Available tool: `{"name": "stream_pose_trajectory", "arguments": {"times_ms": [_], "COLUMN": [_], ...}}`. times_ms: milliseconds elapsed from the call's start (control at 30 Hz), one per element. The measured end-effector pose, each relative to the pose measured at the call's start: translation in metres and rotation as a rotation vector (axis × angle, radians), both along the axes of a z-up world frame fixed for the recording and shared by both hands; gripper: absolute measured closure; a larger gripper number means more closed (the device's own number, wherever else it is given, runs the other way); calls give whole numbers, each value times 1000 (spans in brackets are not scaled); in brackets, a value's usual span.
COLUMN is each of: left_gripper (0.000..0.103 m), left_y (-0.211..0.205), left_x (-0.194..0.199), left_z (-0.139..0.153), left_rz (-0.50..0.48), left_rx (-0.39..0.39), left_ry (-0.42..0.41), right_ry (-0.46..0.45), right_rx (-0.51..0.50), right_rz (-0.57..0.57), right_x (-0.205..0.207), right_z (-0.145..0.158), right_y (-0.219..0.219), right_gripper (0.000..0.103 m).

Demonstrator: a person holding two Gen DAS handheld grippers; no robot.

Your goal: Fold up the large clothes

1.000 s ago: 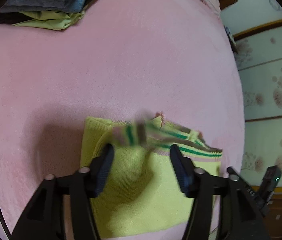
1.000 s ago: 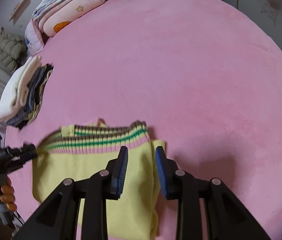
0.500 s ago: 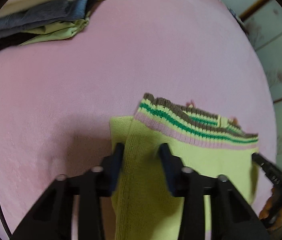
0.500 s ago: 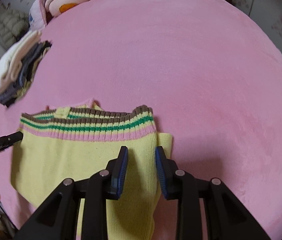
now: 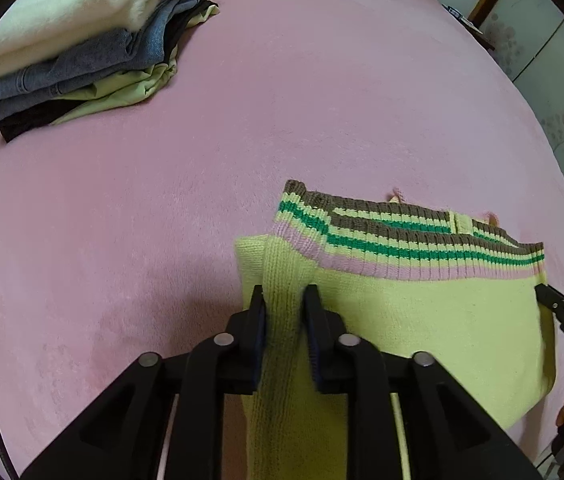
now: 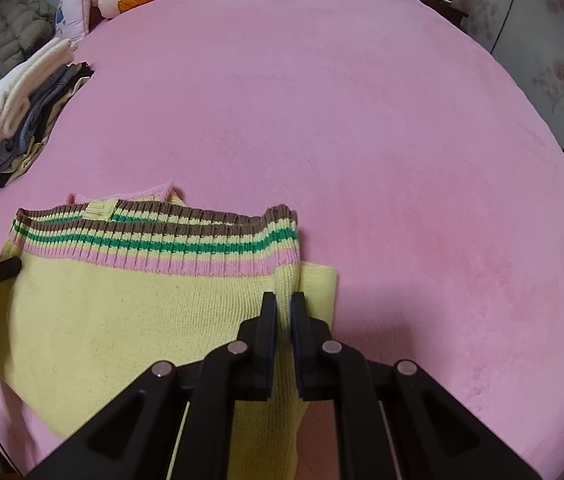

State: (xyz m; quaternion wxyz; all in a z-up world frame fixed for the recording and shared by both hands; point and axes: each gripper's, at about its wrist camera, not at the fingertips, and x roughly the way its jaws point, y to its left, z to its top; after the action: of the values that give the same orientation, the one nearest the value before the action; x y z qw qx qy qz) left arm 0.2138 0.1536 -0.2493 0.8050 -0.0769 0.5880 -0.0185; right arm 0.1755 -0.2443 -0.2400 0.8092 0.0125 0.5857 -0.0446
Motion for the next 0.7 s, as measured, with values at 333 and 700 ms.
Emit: {"name": "stream_pose_trajectory", "arguments": {"times_ms": [333,700], "left_gripper": [35,35], "left_y": [6,-48], "left_x": [-24,-76], "left_z": [52,77], "left_rz": [50,62], "left_rx": [37,-19], "left_ry": [-72,-211], "right_ry": [-96,-199], "right_rx": [4,126], "right_rz": [5,120], "right_x": [-23,-61], "right_z": [52,82], "right_y": [19,100], "right_gripper": [94,94]}}
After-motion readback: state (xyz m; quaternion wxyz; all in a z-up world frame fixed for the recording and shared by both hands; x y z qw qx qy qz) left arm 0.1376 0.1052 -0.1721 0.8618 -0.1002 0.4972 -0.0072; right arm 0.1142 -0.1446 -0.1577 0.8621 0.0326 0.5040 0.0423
